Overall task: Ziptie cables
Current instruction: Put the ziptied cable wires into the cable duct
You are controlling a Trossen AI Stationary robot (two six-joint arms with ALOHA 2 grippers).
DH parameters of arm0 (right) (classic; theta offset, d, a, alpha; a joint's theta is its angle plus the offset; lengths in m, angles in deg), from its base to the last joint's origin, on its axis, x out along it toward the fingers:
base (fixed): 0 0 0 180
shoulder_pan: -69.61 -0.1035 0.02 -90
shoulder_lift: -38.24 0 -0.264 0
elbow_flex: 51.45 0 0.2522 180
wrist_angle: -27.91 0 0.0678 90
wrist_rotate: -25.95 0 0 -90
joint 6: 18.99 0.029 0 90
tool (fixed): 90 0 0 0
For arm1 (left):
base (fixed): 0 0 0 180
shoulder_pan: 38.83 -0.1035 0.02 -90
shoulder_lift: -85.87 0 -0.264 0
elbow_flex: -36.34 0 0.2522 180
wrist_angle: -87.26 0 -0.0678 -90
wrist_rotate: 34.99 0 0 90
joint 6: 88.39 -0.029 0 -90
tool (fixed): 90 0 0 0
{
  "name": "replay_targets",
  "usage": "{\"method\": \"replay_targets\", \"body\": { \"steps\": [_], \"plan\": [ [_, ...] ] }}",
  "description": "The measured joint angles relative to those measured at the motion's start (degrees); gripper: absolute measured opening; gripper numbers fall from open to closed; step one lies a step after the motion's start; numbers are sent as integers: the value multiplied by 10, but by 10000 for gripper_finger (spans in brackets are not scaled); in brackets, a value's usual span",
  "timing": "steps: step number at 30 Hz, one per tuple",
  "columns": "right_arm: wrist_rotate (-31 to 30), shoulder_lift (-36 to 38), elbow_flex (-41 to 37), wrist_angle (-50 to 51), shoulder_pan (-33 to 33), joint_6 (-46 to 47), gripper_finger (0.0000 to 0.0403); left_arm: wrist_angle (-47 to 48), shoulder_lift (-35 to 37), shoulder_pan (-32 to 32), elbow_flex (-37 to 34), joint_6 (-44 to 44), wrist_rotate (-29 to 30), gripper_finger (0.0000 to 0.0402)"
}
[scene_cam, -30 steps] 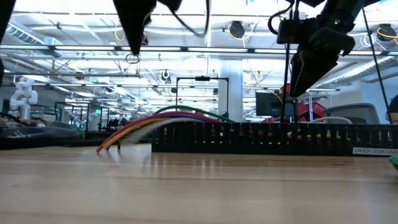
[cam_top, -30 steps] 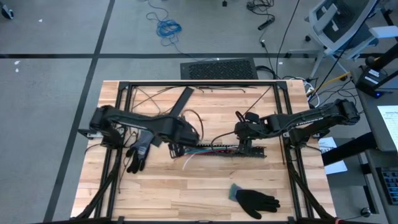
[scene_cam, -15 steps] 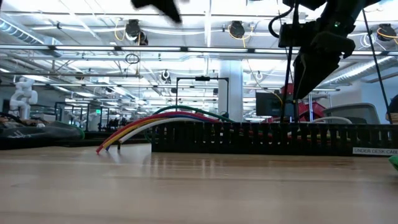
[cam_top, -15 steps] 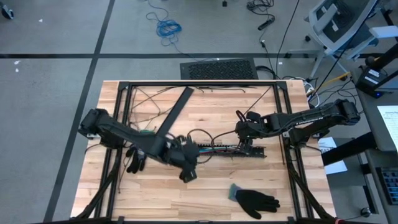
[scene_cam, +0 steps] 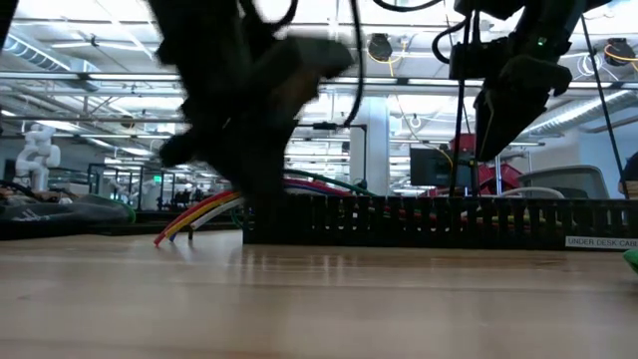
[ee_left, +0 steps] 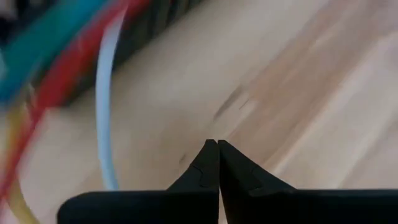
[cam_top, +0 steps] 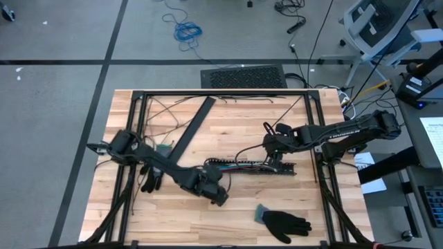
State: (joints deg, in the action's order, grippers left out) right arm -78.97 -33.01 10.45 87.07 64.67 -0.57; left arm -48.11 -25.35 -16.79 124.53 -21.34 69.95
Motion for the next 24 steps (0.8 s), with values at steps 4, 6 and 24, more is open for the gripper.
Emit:
{"method": "replay_targets", "body": {
  "steps": [4, 6, 24],
  "plan": [
    [0, 0, 0, 7, 1, -2, 129, -6, -4, -2, 10, 42, 7, 1],
    [-2, 0, 0, 7, 1, -8, 100, 26, -4, 1, 18, 66, 18, 1],
    [-2, 10, 0, -3, 32, -32, 0, 266, -5, 9, 31, 276, 99, 0]
  ]
}}
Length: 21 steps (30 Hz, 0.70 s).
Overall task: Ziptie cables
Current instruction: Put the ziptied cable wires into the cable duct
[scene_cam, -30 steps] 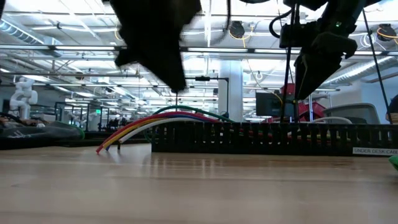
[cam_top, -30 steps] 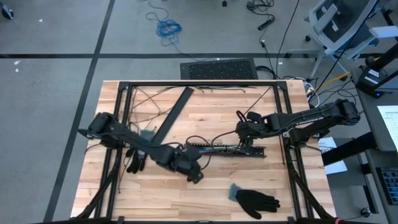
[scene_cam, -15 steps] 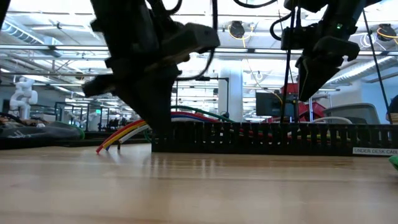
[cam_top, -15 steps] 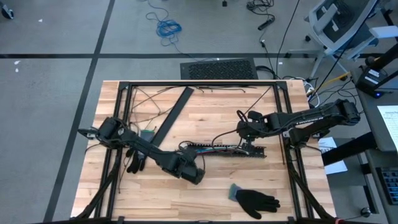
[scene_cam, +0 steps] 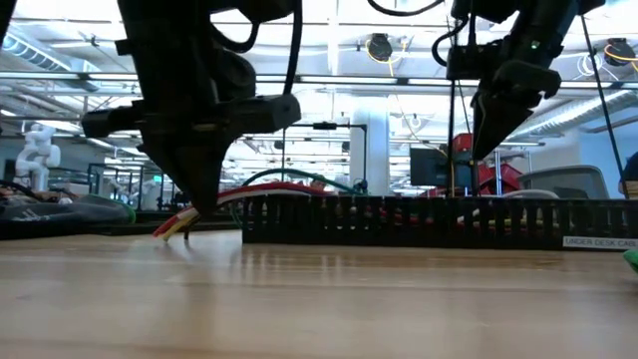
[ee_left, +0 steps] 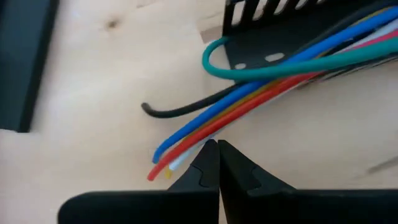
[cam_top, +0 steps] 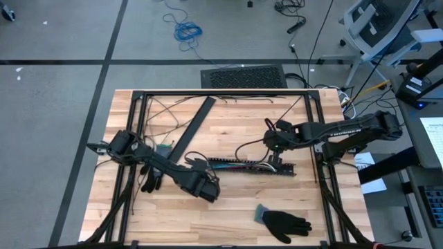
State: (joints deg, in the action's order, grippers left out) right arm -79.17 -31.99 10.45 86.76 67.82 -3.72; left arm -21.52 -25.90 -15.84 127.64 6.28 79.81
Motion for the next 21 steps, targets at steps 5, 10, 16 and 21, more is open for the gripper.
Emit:
{"method": "replay_targets", "body": {
  "steps": [5, 10, 16, 21],
  "plan": [
    [0, 16, 0, 0, 0, 4, 0, 13, 0, -9, 0, 0, 7, 0],
    [-5, 33, 0, 1, 0, 17, 0, 79, 0, -15, 32, -33, 39, 0],
    [-15, 48, 0, 1, 0, 25, 0, 142, 0, -28, 67, -72, 119, 0],
    [-6, 60, 0, 5, 0, 46, 0, 136, 0, -45, 73, -145, 142, 0]
  ]
}}
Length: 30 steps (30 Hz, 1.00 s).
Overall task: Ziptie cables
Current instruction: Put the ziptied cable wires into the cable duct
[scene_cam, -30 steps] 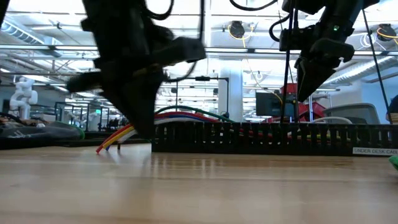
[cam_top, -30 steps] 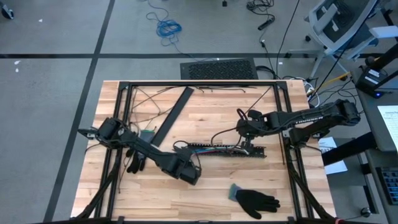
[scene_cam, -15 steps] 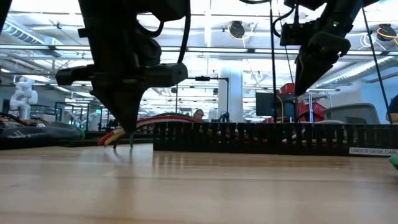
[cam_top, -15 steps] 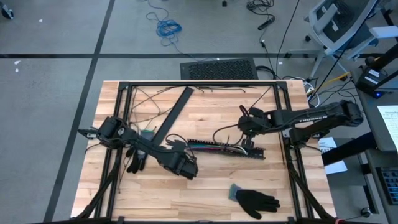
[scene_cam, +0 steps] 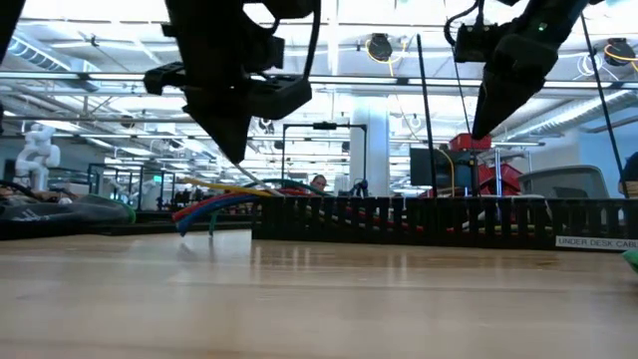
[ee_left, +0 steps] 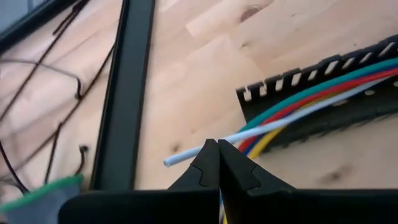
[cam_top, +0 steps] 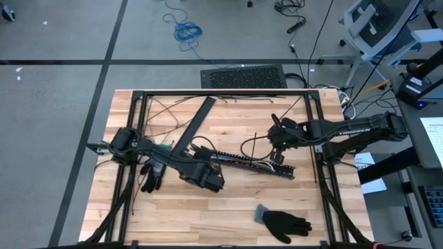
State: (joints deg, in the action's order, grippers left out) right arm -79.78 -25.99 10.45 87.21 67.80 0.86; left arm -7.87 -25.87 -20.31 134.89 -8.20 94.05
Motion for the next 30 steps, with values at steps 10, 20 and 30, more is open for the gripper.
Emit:
{"method": "replay_targets", "body": {
  "steps": [10, 20, 30],
  "plan": [
    [56, 53, -27, 138, -87, 96, 0, 4, 13, -4, 0, -31, -13, 0],
    [115, 67, -153, 48, -167, 248, 93, 17, 18, -5, 0, -60, -13, 0],
    [108, 53, -147, 57, -167, 178, 260, 16, 18, -4, 0, -60, -13, 0]
  ]
}}
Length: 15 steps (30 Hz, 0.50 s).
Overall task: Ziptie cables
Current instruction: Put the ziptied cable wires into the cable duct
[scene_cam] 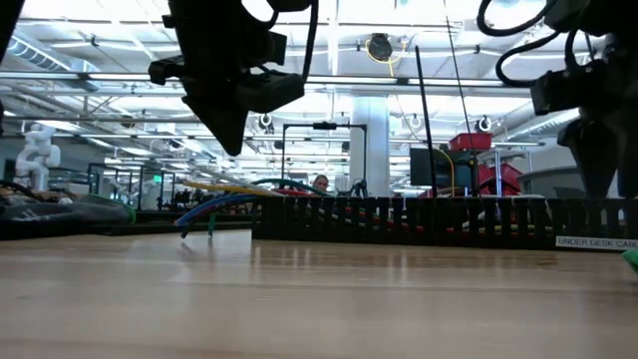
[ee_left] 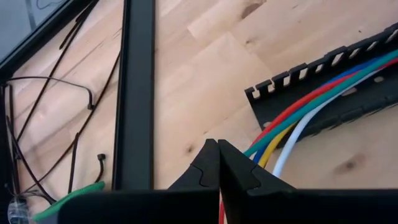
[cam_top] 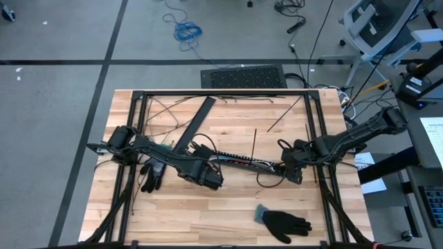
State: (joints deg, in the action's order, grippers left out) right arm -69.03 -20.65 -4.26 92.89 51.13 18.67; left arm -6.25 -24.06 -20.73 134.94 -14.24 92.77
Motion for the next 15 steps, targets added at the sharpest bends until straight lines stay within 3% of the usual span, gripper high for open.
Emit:
{"method": "replay_targets", "body": {
  "steps": [4, 11, 15],
  "plan": [
    [-17, -22, -1, -8, 0, -6, 274, 0, 0, 0, 0, 0, 0, 0],
    [-70, -68, -11, -90, 3, -10, 246, -1, 0, 0, 0, 0, 0, 0],
    [-69, -97, -11, -145, 22, -24, 235, -2, 0, 0, 0, 0, 0, 0]
  ]
}}
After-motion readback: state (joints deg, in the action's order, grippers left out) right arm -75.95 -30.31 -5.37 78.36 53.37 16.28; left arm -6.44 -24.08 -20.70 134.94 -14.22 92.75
